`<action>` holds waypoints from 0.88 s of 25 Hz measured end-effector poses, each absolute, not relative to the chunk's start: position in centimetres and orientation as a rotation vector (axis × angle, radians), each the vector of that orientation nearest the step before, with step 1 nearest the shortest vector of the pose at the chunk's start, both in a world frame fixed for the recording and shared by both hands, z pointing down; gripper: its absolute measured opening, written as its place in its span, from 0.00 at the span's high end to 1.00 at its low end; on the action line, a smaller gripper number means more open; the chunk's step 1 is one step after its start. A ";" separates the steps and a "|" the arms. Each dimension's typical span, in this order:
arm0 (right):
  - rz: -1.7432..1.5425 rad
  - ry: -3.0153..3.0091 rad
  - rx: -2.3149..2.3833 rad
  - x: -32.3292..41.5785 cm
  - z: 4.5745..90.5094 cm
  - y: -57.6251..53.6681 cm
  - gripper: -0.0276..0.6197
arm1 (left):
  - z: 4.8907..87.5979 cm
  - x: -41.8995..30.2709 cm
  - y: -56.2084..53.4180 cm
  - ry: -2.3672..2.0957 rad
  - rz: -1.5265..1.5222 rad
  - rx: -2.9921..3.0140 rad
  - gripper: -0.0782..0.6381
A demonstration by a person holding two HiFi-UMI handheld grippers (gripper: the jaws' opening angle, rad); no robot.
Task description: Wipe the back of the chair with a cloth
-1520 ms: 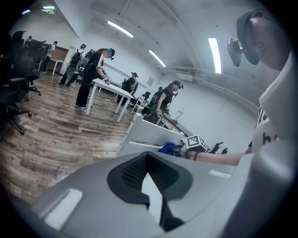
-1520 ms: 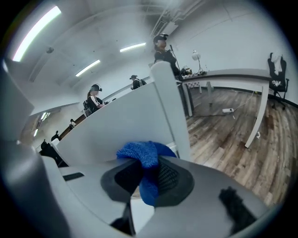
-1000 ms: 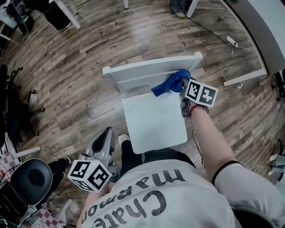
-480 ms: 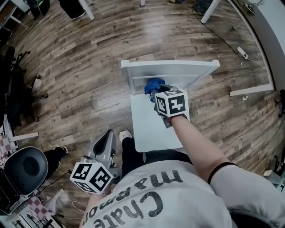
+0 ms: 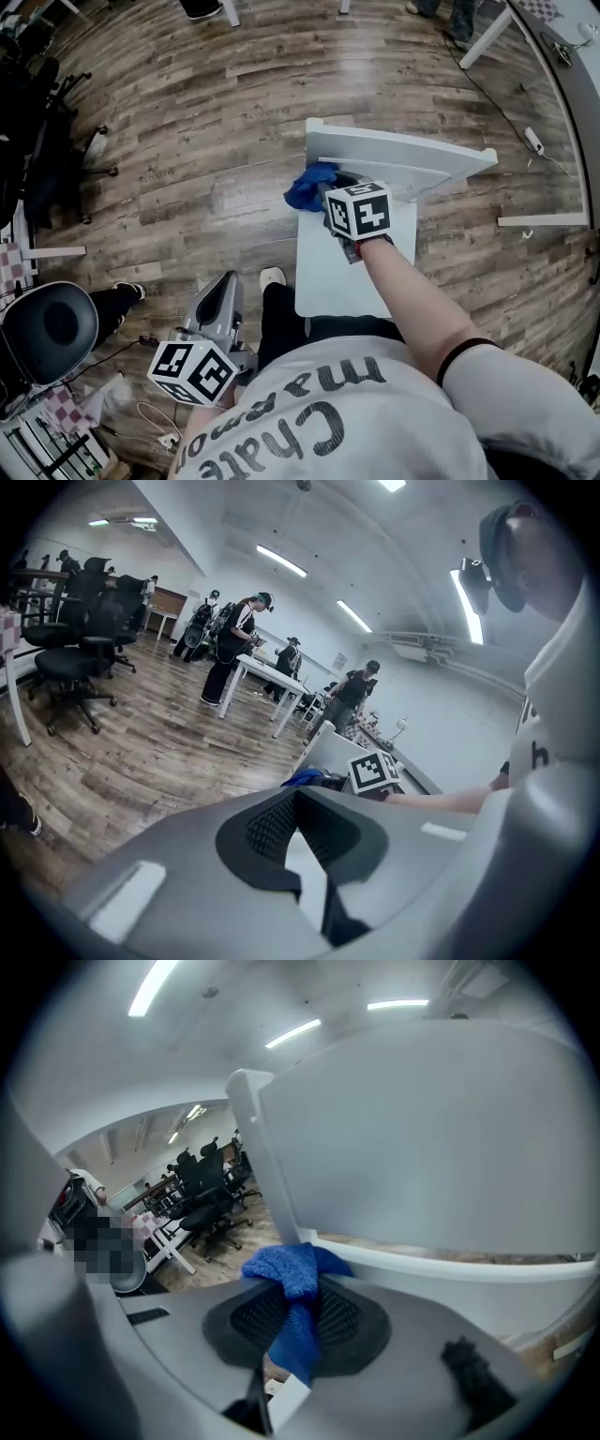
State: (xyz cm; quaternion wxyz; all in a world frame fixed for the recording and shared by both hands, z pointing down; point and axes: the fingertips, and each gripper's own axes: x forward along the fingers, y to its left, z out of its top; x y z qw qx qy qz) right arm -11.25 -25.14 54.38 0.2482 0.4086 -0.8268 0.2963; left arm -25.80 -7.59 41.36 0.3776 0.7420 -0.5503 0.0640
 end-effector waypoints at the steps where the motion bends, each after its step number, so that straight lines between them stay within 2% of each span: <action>1: 0.785 -2.248 1.121 -10.7 54.3 -25.3 0.85 | 41.4 -25.8 -7.7 -1.405 0.163 1.899 0.88; 6: 0.609 -2.214 1.101 -7.5 54.2 -25.1 0.85 | 41.3 -24.2 -8.3 -1.351 0.181 1.940 0.88; 15: 0.925 -2.091 1.542 6.5 54.7 -25.4 0.85 | 41.2 -18.8 -9.4 -1.225 0.252 2.040 0.88; 22: 0.943 -1.919 1.789 17.4 54.8 -24.6 0.85 | 41.0 -16.4 -9.7 -1.188 0.309 2.091 0.88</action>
